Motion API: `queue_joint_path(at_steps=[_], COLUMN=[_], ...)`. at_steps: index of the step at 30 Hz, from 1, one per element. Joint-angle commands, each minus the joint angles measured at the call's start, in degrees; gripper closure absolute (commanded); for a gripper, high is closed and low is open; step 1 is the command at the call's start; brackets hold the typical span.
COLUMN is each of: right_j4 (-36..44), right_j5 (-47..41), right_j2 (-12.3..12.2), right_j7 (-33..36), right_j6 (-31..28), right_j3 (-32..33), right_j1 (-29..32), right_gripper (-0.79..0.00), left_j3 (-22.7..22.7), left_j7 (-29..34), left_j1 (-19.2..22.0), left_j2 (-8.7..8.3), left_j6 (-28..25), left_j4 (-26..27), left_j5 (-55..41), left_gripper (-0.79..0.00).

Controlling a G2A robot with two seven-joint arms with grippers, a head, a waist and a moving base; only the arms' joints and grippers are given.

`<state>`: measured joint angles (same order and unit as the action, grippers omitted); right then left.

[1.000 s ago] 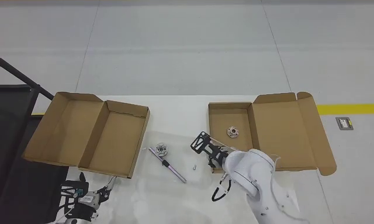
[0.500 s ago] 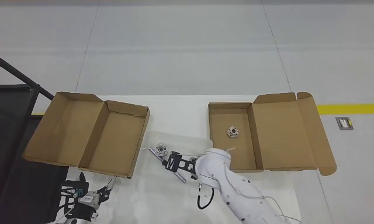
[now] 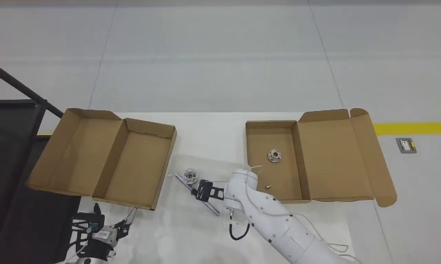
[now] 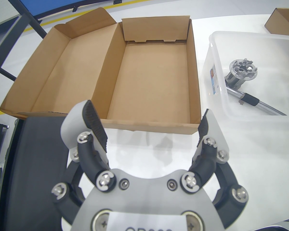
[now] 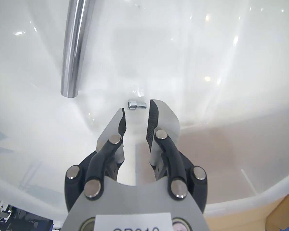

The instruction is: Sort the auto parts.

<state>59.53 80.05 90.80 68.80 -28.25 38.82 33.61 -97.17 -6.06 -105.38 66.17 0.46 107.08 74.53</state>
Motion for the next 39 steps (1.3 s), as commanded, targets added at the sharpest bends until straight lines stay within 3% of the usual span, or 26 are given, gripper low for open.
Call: queue_joint_path(at_steps=[1, 15, 22, 26, 32, 39], right_j4=[-1.43, -8.81, -9.84, -9.18, -3.89, 12.52], right_j5=[-0.21, -1.62, -2.03, -2.21, -3.58, -7.05], right_j2=[0.34, 2.41, 2.88, 2.78, 1.29, -3.42], right_j7=[-0.51, -2.37, -2.57, -3.05, -5.15, -10.41], right_j6=[-0.01, 0.84, 0.77, 0.51, -2.03, -8.87], right_j3=[-0.33, -1.48, -1.28, -0.53, 3.26, 15.68], right_j1=[-0.59, -3.68, -4.43, -4.64, -3.36, 4.68], right_gripper=[-0.246, -0.212, 0.000, 0.000, 0.000, 0.000], left_j3=[0.00, 0.00, 0.00, 0.00, 0.00, 0.00], left_j7=[0.00, 0.00, 0.00, 0.00, 0.00, 0.00], left_j1=[0.00, 0.00, 0.00, 0.00, 0.00, 0.00], left_j2=[0.00, 0.00, 0.00, 0.00, 0.00, 0.00], left_j6=[0.00, 0.00, 0.00, 0.00, 0.00, 0.00], left_j4=[0.00, 0.00, 0.00, 0.00, 0.00, 0.00], left_j5=[0.00, 0.00, 0.00, 0.00, 0.00, 0.00], left_gripper=[-0.785, -0.785, -0.785, -0.785, -0.785, -0.785])
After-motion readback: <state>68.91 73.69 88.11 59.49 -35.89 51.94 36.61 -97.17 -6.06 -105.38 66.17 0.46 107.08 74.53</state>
